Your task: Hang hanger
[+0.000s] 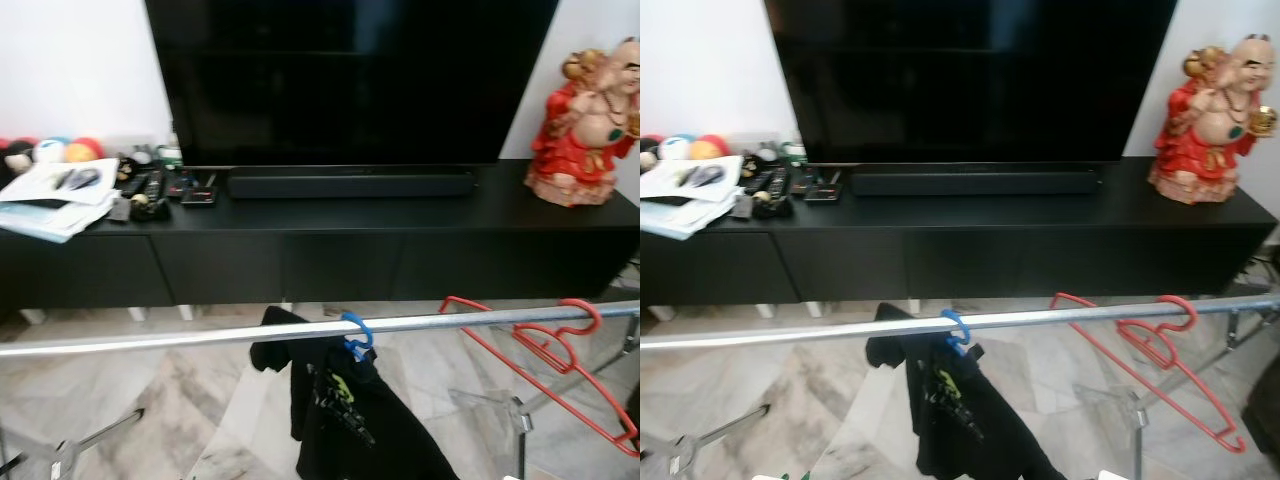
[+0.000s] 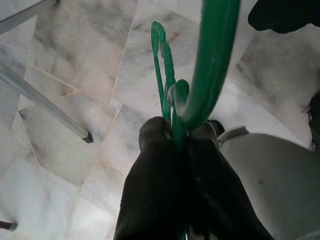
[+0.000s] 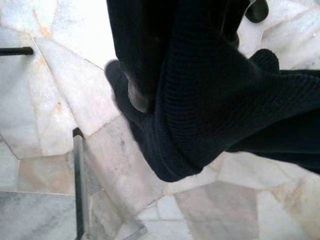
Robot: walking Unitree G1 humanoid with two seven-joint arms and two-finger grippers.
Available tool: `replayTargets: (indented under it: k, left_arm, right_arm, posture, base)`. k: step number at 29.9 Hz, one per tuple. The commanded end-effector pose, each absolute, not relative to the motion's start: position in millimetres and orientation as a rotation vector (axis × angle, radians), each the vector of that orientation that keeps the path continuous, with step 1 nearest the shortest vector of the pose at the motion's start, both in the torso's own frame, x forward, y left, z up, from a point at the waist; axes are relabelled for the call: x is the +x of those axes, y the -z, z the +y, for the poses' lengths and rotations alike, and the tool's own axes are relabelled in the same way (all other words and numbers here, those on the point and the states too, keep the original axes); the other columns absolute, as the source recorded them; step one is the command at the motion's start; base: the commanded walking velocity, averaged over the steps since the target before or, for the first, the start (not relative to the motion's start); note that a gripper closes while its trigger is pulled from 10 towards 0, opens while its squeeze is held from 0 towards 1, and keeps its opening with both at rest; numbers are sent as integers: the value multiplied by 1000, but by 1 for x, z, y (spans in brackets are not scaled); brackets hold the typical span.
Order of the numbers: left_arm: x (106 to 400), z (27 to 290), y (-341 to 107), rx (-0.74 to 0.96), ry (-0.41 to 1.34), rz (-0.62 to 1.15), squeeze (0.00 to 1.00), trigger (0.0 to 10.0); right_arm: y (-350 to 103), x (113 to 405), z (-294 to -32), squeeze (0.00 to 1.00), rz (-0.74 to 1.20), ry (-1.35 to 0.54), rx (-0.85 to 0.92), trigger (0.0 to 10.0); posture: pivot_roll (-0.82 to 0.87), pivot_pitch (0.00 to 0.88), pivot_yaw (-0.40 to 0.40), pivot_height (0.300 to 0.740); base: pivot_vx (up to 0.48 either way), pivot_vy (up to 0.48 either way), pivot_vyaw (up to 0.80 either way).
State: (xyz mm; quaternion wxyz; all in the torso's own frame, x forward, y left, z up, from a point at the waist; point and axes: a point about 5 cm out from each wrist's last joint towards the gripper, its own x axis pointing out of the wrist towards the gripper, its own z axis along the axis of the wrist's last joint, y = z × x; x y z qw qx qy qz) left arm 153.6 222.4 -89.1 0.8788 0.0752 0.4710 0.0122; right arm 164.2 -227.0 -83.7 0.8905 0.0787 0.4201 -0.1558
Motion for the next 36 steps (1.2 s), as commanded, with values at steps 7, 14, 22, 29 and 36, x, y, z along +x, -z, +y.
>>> replayTargets:
  k: [7, 14, 22, 29, 36]
  left_arm:
    - [142, 225, 94, 182, -22, 1029, 0, 10000]
    - [140, 228, 94, 179, -28, 1043, 0, 10000]
    - [127, 238, 96, 174, -50, 1081, 0, 10000]
    - [112, 243, 99, 165, -62, 1111, 0, 10000]
    - [109, 247, 99, 163, -73, 1121, 0, 10000]
  right_arm:
    - [82, 168, -227, 0, 852, 325, 166, 10000]
    - [81, 165, -233, 0, 851, 332, 170, 10000]
    - [80, 166, -238, 0, 854, 342, 176, 10000]
    - [80, 166, -239, 0, 856, 347, 185, 10000]
    - [81, 164, -237, 0, 861, 343, 183, 10000]
  posture:
    - [115, 0, 21, 740]
    - [118, 0, 19, 740]
    - [120, 0, 16, 740]
    - [121, 0, 17, 740]
    - [122, 0, 17, 740]
  base:
    - [0, 0, -338]
    - [0, 0, 0]
    - [-158, 0, 0]
    - [-289, 0, 0]
    - [-331, 0, -439]
